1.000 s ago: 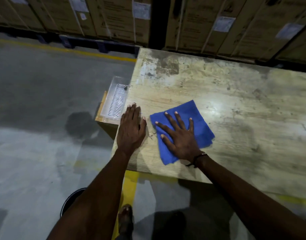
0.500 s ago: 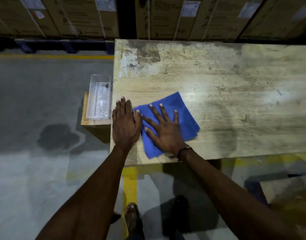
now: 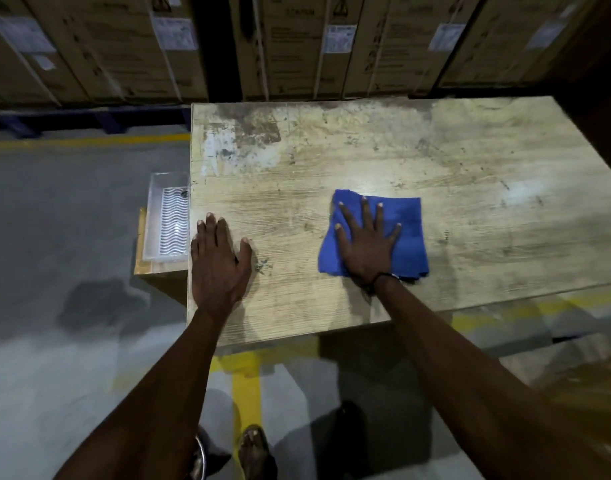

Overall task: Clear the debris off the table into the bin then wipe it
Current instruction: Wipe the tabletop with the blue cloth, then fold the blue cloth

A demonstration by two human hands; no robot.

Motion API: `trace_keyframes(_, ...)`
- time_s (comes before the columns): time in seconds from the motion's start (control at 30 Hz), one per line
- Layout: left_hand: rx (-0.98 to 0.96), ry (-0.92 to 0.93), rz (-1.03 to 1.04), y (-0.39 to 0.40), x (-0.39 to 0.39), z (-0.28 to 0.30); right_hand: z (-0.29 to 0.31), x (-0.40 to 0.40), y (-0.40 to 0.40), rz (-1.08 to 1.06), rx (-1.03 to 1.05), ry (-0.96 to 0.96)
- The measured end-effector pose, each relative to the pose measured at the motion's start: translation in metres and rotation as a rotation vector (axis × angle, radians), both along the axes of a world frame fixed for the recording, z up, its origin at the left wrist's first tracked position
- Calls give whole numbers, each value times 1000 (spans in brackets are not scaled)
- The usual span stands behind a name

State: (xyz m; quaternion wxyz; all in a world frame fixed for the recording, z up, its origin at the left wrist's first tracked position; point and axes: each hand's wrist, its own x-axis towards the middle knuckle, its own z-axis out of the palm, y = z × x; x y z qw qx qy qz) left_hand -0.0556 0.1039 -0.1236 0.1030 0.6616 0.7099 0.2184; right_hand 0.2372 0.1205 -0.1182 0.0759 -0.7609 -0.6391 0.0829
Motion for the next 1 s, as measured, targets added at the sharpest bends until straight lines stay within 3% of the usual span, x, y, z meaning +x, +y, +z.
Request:
trace_keyframes(0.17,-40,-5,-32,-5,-1,-2,-4,-38,-47,361,93,-13)
trace_keyframes(0.43,-225,-233,-43,-69,19,18,8,-5,-126,594,-5,103)
trace_keyframes(0.5,-232,-326,-17,-86,28,33,21,-1,-142,579,-45,227)
trace_keyframes(0.63,-300,-553,25,-110,55,77,67,6,-162,465,-142,701)
trace_keyframes(0.73,-339,-653,-99,-115,68,109,110,12,-164,355,-255,972)
trace_keyframes(0.87,-422,-776,-318,-114,79,163,171,23,-154,363,-360,1071)
trace_keyframes(1.0,-407,-825,-417,-112,91,223,226,32,-135,284,-379,1296)
